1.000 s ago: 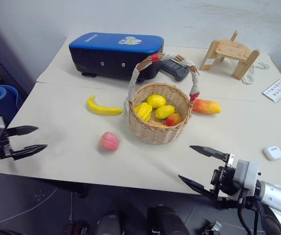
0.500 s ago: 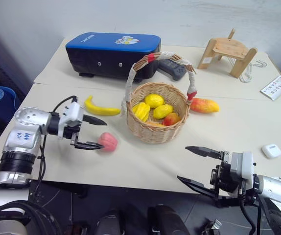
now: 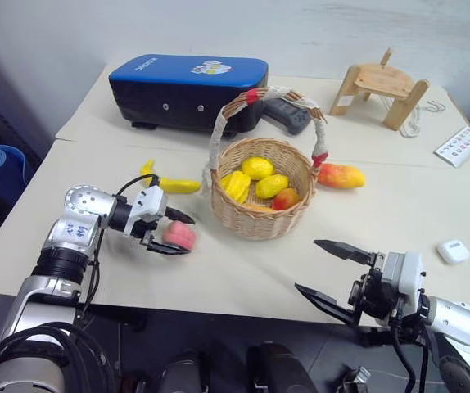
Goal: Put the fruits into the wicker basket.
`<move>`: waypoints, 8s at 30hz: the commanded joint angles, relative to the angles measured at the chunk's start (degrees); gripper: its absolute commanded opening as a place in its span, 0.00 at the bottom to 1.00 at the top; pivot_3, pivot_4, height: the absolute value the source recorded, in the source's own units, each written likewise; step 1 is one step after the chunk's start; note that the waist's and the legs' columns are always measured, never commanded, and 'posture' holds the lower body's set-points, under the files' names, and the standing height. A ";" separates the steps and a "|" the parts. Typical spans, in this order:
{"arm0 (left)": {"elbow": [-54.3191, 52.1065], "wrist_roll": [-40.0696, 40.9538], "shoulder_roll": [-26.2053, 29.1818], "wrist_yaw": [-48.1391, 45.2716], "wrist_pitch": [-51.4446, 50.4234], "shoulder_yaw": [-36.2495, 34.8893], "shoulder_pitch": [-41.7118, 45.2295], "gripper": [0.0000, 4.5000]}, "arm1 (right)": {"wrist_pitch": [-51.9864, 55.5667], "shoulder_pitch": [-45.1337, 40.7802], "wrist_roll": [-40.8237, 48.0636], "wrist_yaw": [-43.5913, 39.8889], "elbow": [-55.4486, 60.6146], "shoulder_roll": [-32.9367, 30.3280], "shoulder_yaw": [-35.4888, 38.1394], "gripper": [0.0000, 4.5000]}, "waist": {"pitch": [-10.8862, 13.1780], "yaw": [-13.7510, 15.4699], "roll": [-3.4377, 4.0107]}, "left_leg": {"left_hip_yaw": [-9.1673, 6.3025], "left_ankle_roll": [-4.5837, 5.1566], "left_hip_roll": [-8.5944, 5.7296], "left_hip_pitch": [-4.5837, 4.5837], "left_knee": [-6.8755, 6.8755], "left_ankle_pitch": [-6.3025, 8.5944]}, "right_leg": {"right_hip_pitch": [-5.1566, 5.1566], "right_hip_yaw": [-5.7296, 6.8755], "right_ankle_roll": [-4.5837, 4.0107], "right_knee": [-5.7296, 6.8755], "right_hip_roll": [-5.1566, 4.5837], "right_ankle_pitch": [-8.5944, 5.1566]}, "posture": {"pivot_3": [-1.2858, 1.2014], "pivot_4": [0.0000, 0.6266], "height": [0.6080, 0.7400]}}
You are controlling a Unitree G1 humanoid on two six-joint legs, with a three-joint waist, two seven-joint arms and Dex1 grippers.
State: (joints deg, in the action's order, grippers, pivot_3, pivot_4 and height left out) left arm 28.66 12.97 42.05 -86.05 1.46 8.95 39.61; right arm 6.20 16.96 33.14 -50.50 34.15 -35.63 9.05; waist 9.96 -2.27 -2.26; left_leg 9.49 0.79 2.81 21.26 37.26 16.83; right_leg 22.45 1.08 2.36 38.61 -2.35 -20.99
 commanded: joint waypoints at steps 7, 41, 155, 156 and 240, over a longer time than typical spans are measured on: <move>-25.47 19.92 -2.39 8.46 -23.57 -9.48 3.20 0.51 | 0.30 -0.22 3.12 7.25 2.69 4.24 5.34 1.00 | 0.01 1.21 0.02 | -0.19 0.07 -0.09 0.06 0.08 -0.03 | -0.09 0.04 0.01 -0.02 -0.10 0.00 | 0.52 0.24 1.00; -4.58 12.71 9.42 19.08 -5.09 -31.69 -22.18 0.99 | -6.06 -3.01 -0.70 1.32 -0.22 4.96 3.34 1.00 | -0.01 0.65 0.24 | -0.44 0.01 -0.14 -0.10 -0.17 -0.12 | -0.31 0.01 0.10 -0.26 0.00 -0.06 | 0.52 0.24 1.00; -21.73 26.10 -5.50 6.40 -34.56 -15.55 7.60 1.00 | -11.50 14.18 -2.46 9.27 -10.82 8.99 31.51 1.00 | 0.21 0.43 0.58 | -1.08 -0.12 -0.18 -0.17 -0.08 -0.25 | -0.85 -0.19 0.29 -0.43 0.20 -0.20 | 0.52 0.24 1.00; -22.84 26.55 -3.41 6.45 -35.58 -16.67 5.79 1.00 | -12.24 14.46 -2.96 8.82 -11.44 9.04 31.29 1.00 | 0.23 0.27 0.63 | -1.08 -0.12 -0.19 -0.18 -0.09 -0.25 | -0.85 -0.19 0.29 -0.43 0.18 -0.20 | 0.52 0.24 1.00; -17.04 20.04 -3.91 7.19 -22.81 -20.55 -2.68 1.00 | 54.51 -61.46 -2.75 22.57 -6.66 3.58 -12.85 0.62 | 0.51 -0.89 0.80 | -1.05 -0.19 -0.15 0.72 0.73 -0.32 | 0.34 -0.07 0.01 0.88 -0.01 -0.26 | 0.52 0.24 1.00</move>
State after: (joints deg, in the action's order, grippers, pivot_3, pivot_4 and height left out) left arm 13.75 31.58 37.93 -79.73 -21.14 -10.55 36.82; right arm 60.63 -42.84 33.51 -32.44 28.95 -32.85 -3.11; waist 10.47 -3.16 -1.46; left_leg 8.44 0.64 2.64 22.17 38.03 16.48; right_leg 22.98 1.00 2.38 39.52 -2.38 -21.25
